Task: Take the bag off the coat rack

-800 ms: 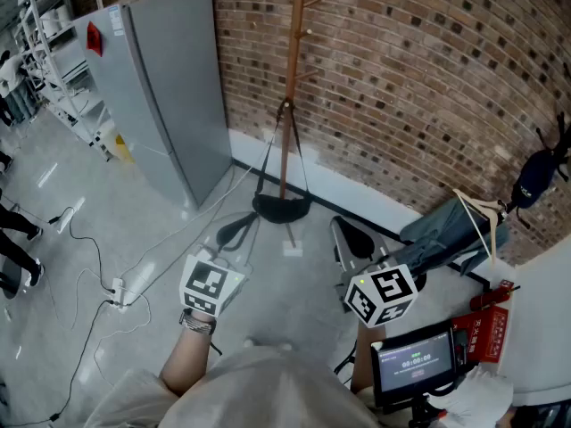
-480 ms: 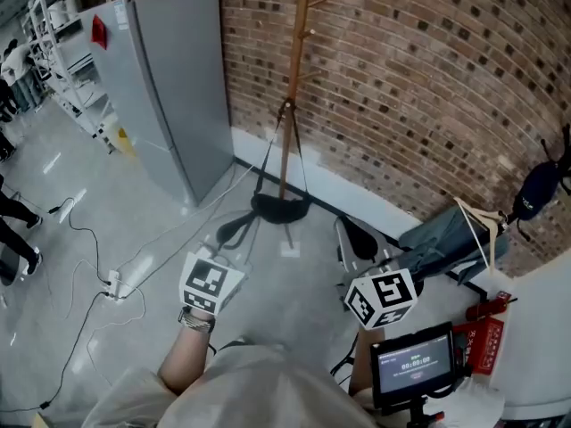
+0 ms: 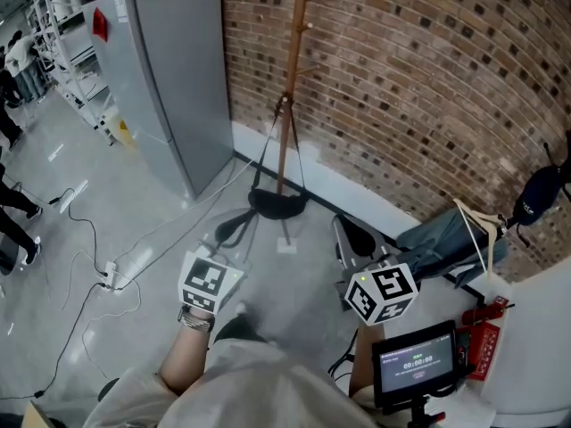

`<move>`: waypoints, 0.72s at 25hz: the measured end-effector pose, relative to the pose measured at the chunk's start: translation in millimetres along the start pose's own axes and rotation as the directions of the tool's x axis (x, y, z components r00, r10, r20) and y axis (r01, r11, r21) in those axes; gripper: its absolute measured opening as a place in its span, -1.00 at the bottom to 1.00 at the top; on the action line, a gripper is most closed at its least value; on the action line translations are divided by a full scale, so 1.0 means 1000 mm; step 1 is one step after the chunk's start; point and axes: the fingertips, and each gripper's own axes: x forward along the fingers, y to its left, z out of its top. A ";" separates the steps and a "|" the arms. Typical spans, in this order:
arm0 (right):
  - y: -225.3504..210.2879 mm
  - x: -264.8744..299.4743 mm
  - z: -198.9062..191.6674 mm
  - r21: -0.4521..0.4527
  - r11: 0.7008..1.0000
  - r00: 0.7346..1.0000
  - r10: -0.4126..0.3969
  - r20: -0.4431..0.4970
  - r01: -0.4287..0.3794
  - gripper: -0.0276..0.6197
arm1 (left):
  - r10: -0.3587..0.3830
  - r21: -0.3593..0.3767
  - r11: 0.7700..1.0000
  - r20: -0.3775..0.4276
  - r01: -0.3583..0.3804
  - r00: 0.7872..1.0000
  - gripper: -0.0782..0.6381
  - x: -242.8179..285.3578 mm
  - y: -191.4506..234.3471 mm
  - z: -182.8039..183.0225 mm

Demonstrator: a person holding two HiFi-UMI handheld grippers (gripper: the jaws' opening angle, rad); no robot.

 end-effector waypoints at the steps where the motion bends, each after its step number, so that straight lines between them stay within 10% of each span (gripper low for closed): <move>1: -0.001 0.000 0.000 0.003 1.000 1.000 0.004 -0.002 -0.004 -0.91 | 0.002 0.000 1.000 0.000 -0.002 1.000 -0.78 0.001 0.000 0.000; 18: -0.024 0.044 0.004 0.030 0.998 0.998 0.053 0.020 -0.053 -0.91 | -0.014 0.006 1.000 0.028 0.014 1.000 -0.78 0.050 0.035 -0.003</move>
